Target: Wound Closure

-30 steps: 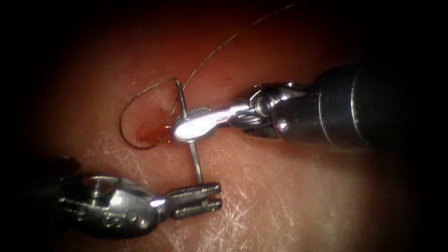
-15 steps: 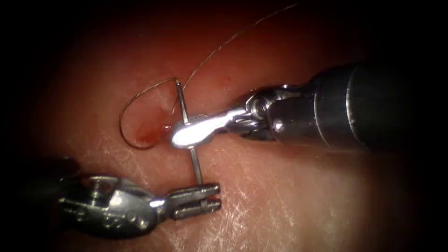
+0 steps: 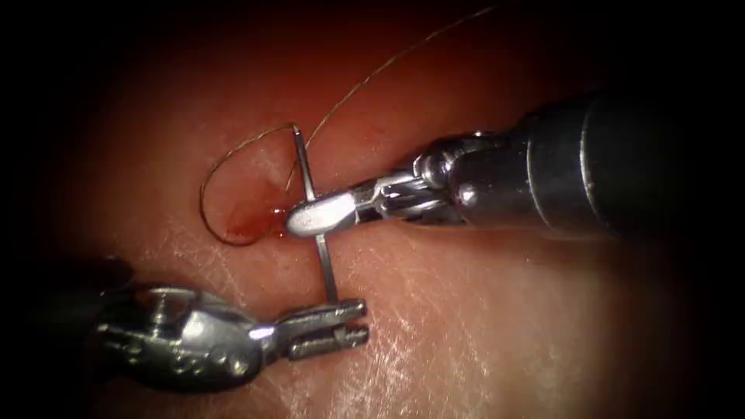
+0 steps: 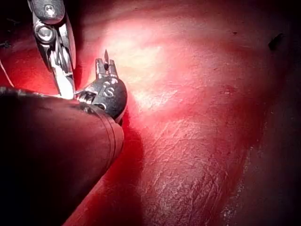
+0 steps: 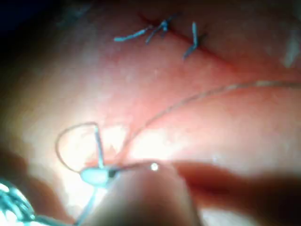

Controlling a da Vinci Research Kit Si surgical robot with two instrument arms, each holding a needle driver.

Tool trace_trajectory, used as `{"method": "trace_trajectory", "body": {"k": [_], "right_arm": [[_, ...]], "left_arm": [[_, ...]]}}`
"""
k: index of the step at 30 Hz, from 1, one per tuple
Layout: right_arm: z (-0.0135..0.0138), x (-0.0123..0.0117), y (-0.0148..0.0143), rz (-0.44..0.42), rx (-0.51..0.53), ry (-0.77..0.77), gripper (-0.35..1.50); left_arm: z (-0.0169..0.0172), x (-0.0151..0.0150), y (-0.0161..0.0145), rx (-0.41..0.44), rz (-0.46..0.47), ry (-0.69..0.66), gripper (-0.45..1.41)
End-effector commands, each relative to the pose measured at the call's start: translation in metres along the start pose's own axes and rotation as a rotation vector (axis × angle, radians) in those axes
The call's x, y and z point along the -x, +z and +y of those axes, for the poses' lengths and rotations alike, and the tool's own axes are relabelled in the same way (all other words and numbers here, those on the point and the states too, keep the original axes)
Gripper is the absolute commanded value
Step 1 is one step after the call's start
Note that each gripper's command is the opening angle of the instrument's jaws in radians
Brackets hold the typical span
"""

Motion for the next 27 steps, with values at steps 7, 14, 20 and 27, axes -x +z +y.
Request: {"method": "trace_trajectory", "body": {"k": [7, 14, 20, 27], "right_arm": [[0.0008, -0.0011, -0.0002, 0.039, 0.015, -0.185, -0.35], [0.0005, -0.0035, -0.0015, 0.082, 0.057, -0.524, -0.35], [0.0001, -0.0039, -0.0016, 0.077, 0.071, -0.703, -0.35], [0.0002, -0.0041, -0.0012, 0.062, 0.096, -0.821, -0.35]], "left_arm": [[-0.0027, -0.0011, -0.0021, -0.014, 0.052, -0.238, 0.83], [-0.0033, 0.0012, -0.0055, 0.035, 0.059, -0.353, 0.17], [-0.0036, 0.0053, -0.0049, 0.075, 0.008, -0.515, -0.11], [-0.0031, 0.0112, -0.0024, 0.103, -0.083, -0.613, -0.2]]}}
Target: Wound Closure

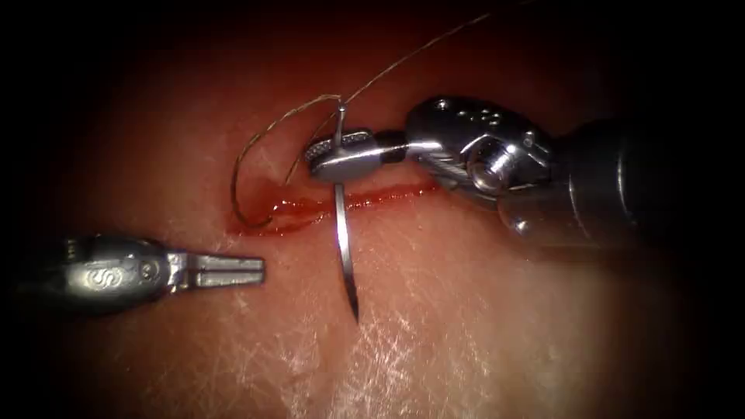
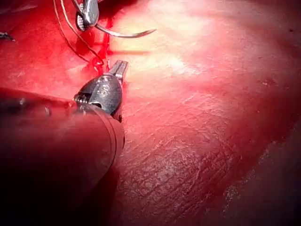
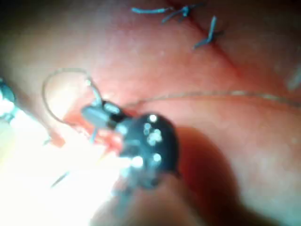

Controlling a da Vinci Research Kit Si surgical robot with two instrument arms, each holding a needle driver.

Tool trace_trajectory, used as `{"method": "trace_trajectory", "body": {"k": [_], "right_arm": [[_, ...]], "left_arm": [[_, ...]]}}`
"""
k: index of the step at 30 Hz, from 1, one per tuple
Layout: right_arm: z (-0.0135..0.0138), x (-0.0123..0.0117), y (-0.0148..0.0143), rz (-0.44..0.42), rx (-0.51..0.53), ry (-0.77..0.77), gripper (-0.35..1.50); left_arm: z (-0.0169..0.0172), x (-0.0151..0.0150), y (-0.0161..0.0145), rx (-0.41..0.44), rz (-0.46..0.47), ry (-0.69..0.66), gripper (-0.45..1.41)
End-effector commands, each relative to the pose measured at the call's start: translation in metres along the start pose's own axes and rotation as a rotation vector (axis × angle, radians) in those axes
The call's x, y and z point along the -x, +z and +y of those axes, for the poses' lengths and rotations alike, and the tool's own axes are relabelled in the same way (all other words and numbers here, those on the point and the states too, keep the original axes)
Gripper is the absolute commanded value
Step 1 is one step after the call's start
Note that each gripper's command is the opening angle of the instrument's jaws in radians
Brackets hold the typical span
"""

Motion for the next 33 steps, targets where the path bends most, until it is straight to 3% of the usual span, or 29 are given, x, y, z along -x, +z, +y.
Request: {"method": "trace_trajectory", "body": {"k": [1, 6, 22, 33], "right_arm": [[0.0003, 0.0006, 0.0007, 0.002, 0.005, -0.012, -0.35], [0.0004, 0.0005, 0.0007, -0.009, 0.013, -0.059, -0.35], [0.0016, -0.0003, 0.0012, -0.028, 0.091, -0.368, -0.35], [0.0039, -0.001, 0.0035, -0.04, 0.133, -0.547, -0.35]], "left_arm": [[-0.0003, 0.0009, 0.001, 0.001, -0.011, -0.005, -0.2], [-0.0029, 0.0021, 0.0016, -0.037, -0.064, -0.007, -0.15], [-0.0062, 0.0023, 0.0046, -0.065, -0.076, -0.011, -0.25], [-0.0077, 0.0063, 0.0071, -0.022, -0.119, 0.017, -0.23]]}}
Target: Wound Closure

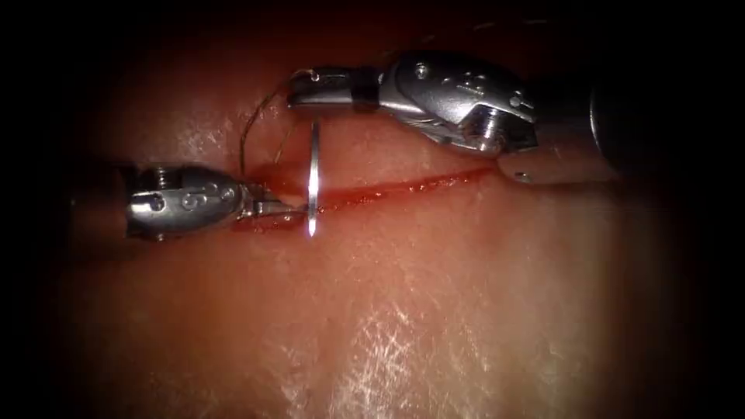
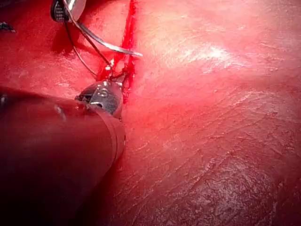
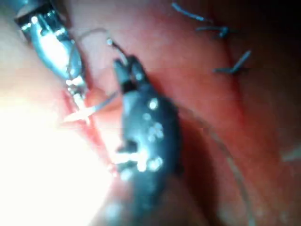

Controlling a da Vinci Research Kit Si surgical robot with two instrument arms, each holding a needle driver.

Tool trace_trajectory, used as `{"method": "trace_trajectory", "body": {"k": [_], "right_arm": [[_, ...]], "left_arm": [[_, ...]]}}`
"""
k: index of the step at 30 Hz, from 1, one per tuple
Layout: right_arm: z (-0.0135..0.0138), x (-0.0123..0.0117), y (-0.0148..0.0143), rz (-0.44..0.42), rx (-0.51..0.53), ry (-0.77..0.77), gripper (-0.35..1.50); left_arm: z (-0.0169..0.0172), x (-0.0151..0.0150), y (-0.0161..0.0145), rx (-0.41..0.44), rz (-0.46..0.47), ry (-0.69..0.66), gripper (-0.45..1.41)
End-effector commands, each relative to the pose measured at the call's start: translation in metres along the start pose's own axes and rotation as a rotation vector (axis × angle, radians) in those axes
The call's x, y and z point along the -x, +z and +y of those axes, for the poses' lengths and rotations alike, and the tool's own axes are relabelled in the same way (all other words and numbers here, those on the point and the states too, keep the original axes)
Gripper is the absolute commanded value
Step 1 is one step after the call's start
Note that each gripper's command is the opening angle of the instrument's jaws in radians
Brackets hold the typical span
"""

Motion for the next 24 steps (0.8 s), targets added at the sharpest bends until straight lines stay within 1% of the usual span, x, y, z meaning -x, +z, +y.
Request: {"method": "trace_trajectory", "body": {"k": [1, 4, 8, 10, 12, 19, 24], "right_arm": [[0.0004, 0.0007, 0.0014, -0.001, 0.005, -0.031, -0.35], [0.0008, 0.0009, 0.0018, -0.003, 0.008, -0.073, -0.35], [0.0008, 0.0022, 0.0018, -0.018, 0.0, -0.127, -0.35], [0.0006, 0.003, 0.0019, -0.04, -0.009, -0.16, -0.35], [0.0004, 0.0034, 0.002, -0.043, -0.013, -0.169, -0.35], [-0.0007, 0.0035, 0.003, -0.04, -0.03, -0.172, -0.35], [-0.0011, 0.003, 0.0042, -0.042, -0.022, -0.169, -0.35]], "left_arm": [[-0.0001, 0.0005, 0.001, 0.006, 0.002, 0.003, -0.23], [-0.0002, 0.0006, 0.001, 0.007, 0.002, 0.005, -0.23], [0.0, 0.0005, 0.0008, 0.016, 0.001, 0.005, -0.23], [0.0002, 0.0002, 0.0006, 0.018, 0.001, 0.002, -0.23], [0.0004, 0.0, 0.0005, 0.019, 0.001, 0.0, -0.23], [0.0007, -0.0011, -0.0002, 0.025, 0.001, -0.01, -0.21], [0.0009, -0.0014, -0.0004, 0.027, 0.002, -0.013, -0.21]]}}
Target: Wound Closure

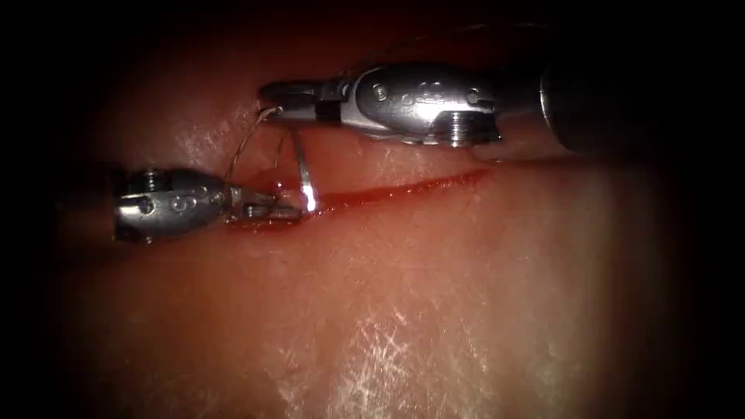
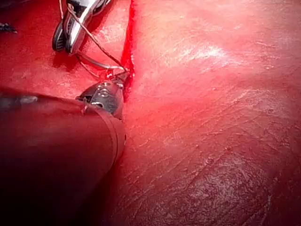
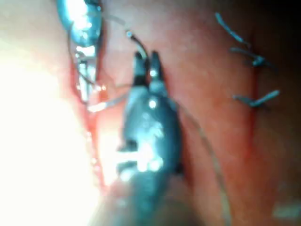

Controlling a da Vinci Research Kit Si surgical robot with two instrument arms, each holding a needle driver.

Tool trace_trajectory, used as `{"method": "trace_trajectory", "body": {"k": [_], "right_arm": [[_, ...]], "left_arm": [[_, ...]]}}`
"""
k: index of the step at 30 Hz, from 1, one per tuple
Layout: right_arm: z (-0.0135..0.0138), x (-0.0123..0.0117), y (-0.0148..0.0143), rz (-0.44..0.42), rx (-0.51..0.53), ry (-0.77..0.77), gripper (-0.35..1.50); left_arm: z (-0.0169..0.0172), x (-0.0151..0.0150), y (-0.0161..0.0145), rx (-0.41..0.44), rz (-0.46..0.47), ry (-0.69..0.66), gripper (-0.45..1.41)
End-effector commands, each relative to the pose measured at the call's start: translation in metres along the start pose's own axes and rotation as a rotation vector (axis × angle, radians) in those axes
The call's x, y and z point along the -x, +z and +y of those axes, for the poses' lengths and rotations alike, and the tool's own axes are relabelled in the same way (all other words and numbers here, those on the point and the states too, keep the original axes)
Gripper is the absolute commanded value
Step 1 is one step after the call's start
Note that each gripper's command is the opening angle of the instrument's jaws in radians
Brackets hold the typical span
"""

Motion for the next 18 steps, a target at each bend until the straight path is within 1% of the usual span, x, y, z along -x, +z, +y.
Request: {"method": "trace_trajectory", "body": {"k": [1, 4, 7, 14, 15, 18], "right_arm": [[-0.0002, 0.0001, 0.0011, 0.007, 0.004, 0.003, -0.35], [-0.0003, -0.0004, 0.0012, 0.023, 0.02, 0.007, -0.35], [-0.0002, -0.0005, 0.0011, 0.019, 0.035, 0.008, -0.35], [0.0008, -0.002, -0.0005, 0.008, 0.095, 0.035, -0.35], [0.0008, -0.0022, -0.0008, 0.013, 0.118, 0.042, -0.35], [0.0006, -0.0022, -0.0007, 0.012, 0.13, 0.046, -0.35]], "left_arm": [[0.0, 0.0003, 0.0008, 0.001, 0.001, -0.001, -0.21], [-0.0001, 0.0005, 0.0006, 0.005, -0.001, 0.002, -0.21], [-0.0002, 0.0007, 0.0003, 0.008, -0.001, 0.003, -0.21], [-0.0006, 0.0014, 0.0002, 0.012, -0.006, 0.012, -0.2], [-0.0007, 0.0015, 0.0002, 0.012, -0.006, 0.013, -0.2], [-0.0008, 0.0017, 0.0002, 0.014, -0.008, 0.015, -0.2]]}}
